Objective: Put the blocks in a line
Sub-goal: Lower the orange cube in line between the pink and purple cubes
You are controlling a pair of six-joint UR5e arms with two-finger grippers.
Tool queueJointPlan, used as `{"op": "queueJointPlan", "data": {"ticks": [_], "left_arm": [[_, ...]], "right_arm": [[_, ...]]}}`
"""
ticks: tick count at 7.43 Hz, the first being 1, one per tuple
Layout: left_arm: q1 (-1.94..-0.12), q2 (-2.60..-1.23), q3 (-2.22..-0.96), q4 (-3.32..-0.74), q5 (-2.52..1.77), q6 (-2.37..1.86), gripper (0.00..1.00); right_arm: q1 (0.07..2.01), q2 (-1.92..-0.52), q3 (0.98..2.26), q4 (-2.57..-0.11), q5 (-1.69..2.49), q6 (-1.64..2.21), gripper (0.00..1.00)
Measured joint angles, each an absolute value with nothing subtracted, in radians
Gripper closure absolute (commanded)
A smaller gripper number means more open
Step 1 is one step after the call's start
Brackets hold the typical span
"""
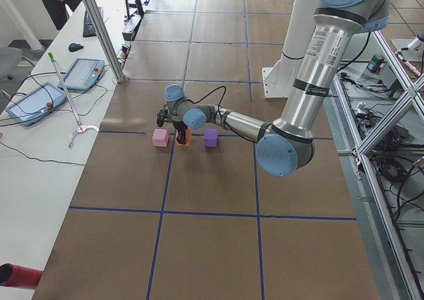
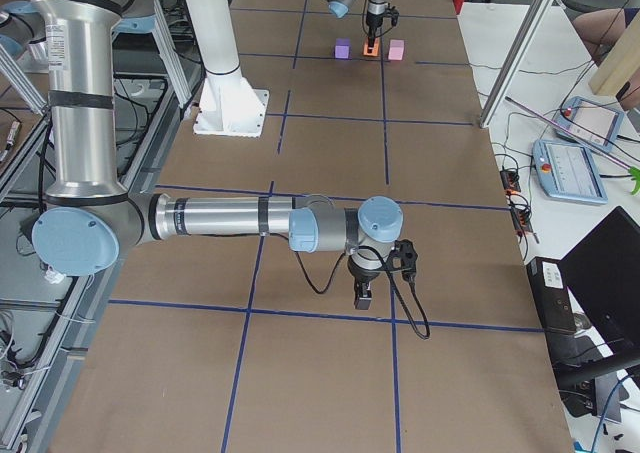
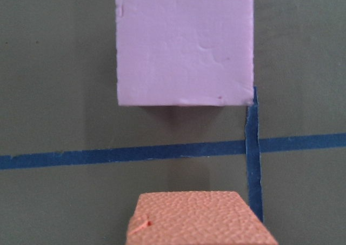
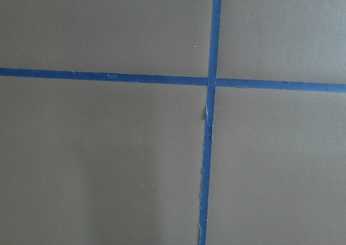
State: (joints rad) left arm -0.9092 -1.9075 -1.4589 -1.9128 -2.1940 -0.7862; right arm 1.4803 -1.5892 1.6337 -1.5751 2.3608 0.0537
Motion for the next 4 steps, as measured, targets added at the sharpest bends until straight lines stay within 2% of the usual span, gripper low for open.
{"op": "queueJointPlan", "data": {"ticks": [4], "left_arm": [[-0.891, -1.91, -1.436, -1.953, -2.193, -0.841, 0.65]], "right_arm": [[1.48, -1.589, 1.634, -1.574, 2.361, 0.054, 0.0]]}}
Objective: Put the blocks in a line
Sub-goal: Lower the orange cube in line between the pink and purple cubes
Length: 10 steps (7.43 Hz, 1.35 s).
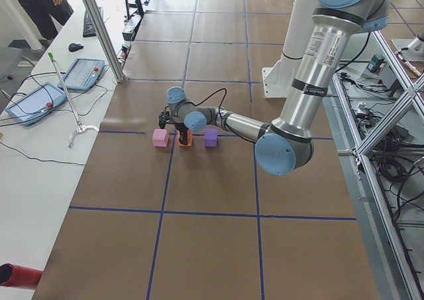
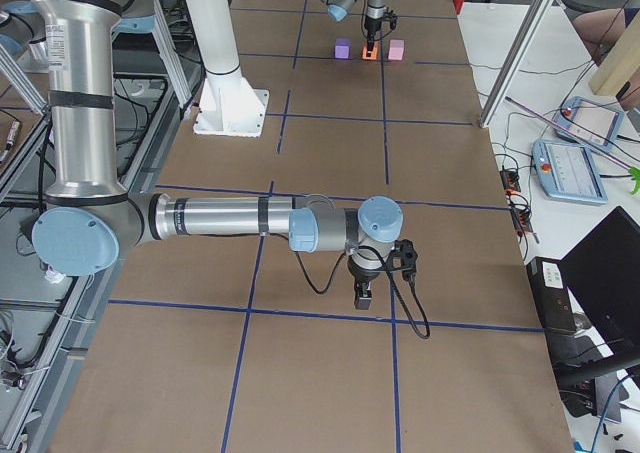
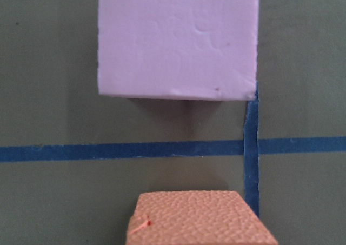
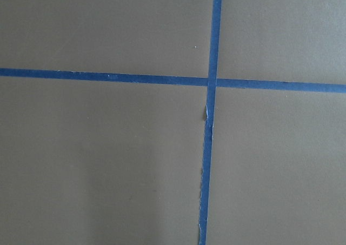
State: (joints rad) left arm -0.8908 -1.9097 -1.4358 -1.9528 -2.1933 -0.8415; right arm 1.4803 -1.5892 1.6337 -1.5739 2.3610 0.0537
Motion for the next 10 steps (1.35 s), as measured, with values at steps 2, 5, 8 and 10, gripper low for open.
{"op": "queueJointPlan", "data": {"ticks": [2, 5, 8, 10], "left_arm": [[-0.888, -1.907, -1.437, -1.954, -2.194, -0.842, 0.64], [-0.891, -1.898, -1.444, -1.954, -2.194, -0.842, 0.64], [-0.892, -1.897, -1.445, -1.954, -2.194, -0.843, 0.2], [-0.891, -1.897, -1.443, -1.954, -2.192, -0.842, 0.01]], "right_arm": [[1.48, -1.589, 1.634, -1.574, 2.361, 0.054, 0.0], [1.48, -1.589, 1.634, -1.574, 2.361, 0.054, 0.0], [1.48, -1.589, 1.634, -1.574, 2.361, 0.054, 0.0], [1.48, -1.589, 1.634, -1.574, 2.361, 0.054, 0.0]]}}
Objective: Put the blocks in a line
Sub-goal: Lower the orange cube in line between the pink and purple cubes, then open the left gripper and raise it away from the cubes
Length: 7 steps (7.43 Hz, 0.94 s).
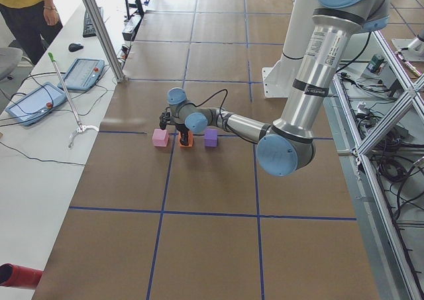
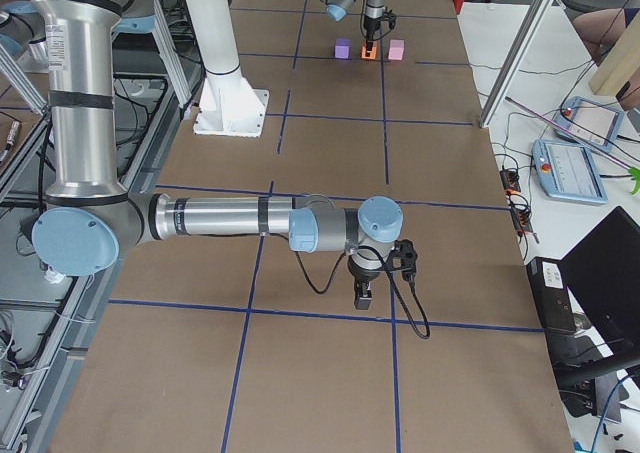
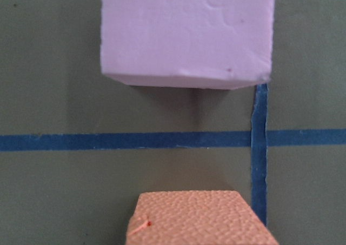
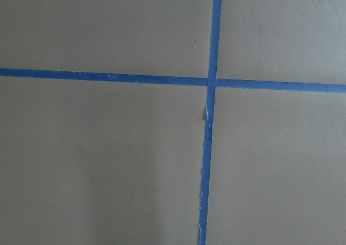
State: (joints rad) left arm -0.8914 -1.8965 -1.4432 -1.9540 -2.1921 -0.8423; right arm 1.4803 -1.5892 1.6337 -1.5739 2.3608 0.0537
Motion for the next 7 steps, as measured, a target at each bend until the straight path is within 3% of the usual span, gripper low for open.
{"op": "queueJointPlan", "data": {"ticks": [4, 7], "left_arm": [[-0.895, -1.894, -1.453, -1.956, -2.186, -0.836, 0.0], [-0.947, -1.868, -1.539, -1.952, -2.183, -0.829, 0.0]], "right_arm": [[1.48, -1.589, 1.634, -1.574, 2.361, 0.054, 0.0], [1.48, -1.589, 1.634, -1.574, 2.361, 0.054, 0.0]]}}
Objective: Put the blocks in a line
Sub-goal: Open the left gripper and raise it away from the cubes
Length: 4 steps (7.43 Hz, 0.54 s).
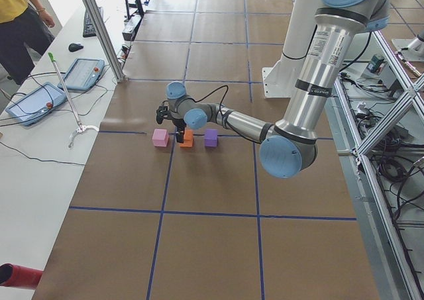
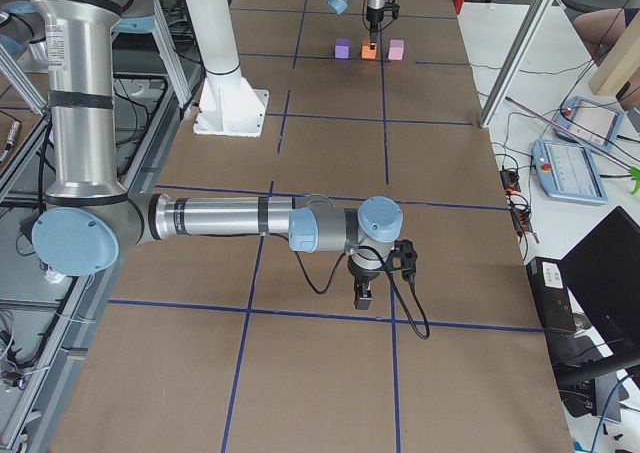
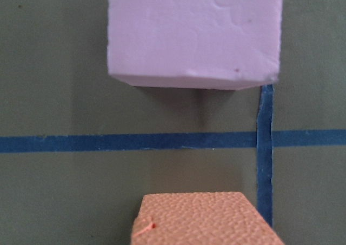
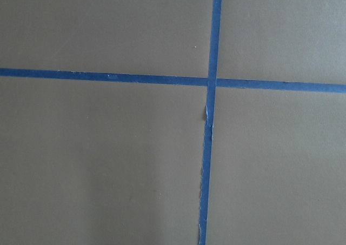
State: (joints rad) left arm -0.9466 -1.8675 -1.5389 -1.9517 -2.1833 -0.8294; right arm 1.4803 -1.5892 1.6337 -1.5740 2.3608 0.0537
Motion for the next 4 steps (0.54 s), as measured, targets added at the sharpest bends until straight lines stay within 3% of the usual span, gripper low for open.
{"op": "queueJointPlan", "data": {"ticks": [4], "left_arm": [[-1.036, -1.773, -1.715, -1.881, -2.188, -0.819, 0.0]], "right_arm": [[1.48, -1.589, 1.634, -1.574, 2.361, 0.054, 0.0]]}}
